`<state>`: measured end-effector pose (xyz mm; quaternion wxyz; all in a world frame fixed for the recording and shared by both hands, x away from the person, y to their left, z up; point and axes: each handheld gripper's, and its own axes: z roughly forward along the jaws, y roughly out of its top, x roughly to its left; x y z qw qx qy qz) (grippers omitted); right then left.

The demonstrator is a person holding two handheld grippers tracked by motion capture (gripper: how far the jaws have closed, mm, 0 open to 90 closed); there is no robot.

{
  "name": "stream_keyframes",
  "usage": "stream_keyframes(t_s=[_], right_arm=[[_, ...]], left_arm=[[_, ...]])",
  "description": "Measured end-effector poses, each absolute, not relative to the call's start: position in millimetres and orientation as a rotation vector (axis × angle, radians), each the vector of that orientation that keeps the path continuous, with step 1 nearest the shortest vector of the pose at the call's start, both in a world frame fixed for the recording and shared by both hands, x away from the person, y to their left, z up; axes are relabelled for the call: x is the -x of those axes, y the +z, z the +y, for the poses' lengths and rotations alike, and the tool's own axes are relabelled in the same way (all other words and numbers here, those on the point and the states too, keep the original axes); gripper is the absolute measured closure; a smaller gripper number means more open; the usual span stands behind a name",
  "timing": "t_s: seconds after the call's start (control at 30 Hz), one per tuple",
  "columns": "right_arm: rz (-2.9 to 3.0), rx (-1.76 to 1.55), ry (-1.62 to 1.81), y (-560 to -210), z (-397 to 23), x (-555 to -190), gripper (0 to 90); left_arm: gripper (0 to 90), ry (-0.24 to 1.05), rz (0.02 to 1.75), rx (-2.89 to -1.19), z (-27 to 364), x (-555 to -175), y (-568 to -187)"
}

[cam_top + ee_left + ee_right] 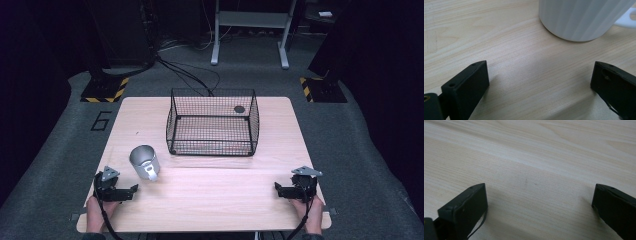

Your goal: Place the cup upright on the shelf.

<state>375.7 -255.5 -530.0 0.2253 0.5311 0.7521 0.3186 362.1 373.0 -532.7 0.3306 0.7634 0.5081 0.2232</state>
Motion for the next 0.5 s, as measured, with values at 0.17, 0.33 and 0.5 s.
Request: stream_keyframes(t_s=[0.17, 0.33, 0.5], right_arm=[[2.096, -1.446, 0.887, -530.0, -256.8, -377.1, 0.0], [2.112, -1.430, 0.890, -529.9, -257.9, -378.1, 0.0], [2.107, -1.428, 0.895, -530.2, -257.6, -377.9, 0.0]], left_arm=[[0.0, 0.578, 1.329, -2.003, 373.3, -362.6, -532.7], [0.1, 0.539, 1.334, -1.977, 377.1, -362.4, -531.6], [0.1, 0.525, 1.334, -1.964, 382.5, -361.5, -530.5]])
